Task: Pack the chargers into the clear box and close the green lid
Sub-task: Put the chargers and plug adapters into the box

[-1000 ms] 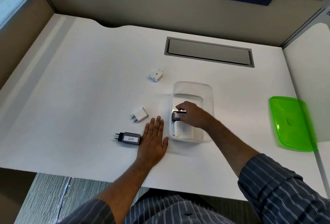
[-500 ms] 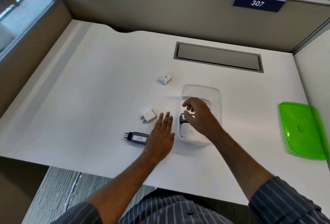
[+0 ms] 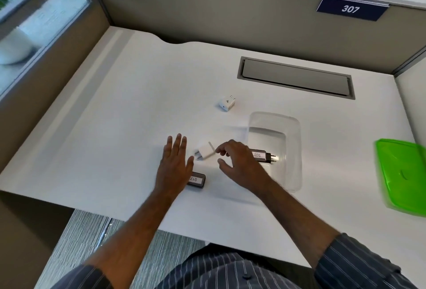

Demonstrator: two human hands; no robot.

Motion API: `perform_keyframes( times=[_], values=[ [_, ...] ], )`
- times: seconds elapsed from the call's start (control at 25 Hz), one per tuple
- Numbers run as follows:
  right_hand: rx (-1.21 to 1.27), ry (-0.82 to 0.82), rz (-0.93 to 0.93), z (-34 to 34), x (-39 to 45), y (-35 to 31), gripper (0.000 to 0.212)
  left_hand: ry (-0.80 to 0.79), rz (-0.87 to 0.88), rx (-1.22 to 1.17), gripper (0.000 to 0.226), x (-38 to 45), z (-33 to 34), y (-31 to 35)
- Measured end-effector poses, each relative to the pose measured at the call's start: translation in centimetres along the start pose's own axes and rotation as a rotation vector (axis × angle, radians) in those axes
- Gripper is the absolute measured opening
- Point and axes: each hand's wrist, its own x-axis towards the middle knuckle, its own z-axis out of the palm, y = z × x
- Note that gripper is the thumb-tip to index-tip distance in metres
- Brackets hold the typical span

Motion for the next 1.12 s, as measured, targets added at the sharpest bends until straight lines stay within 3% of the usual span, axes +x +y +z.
perform_keyframes(
  times=[0.2,0.4,0.52,0.84,1.12],
  values=[
    [-0.018,-0.153,-0.074,4.1,0.5,-2.2,0.024,-0.048,-0.123,0.008,0.067,-0.6,-0.2,-3.8],
    [-0.094,-0.345,-0.006,7.3,1.1,-3.0,0.053,-0.11,-0.225,0.021,0.069,-1.4,-0.1,-5.7],
    [-0.223,-0.41,-0.056,8.2,1.4,-3.1,0.055,-0.125,-0.259,0.001,0.07,-2.0,0.0,-6.3],
    [-0.191,-0.344,-0.041,8.7,0.6,-2.9,0.039,-0.131,-0.246,0.024,0.07,-2.5,0.4,-6.6],
    [-0.081,-0.173,-0.023,3.8,0.5,-2.4,0.042,-0.102,-0.222,0.029,0.067,-2.6,1.3,-6.1]
  ],
)
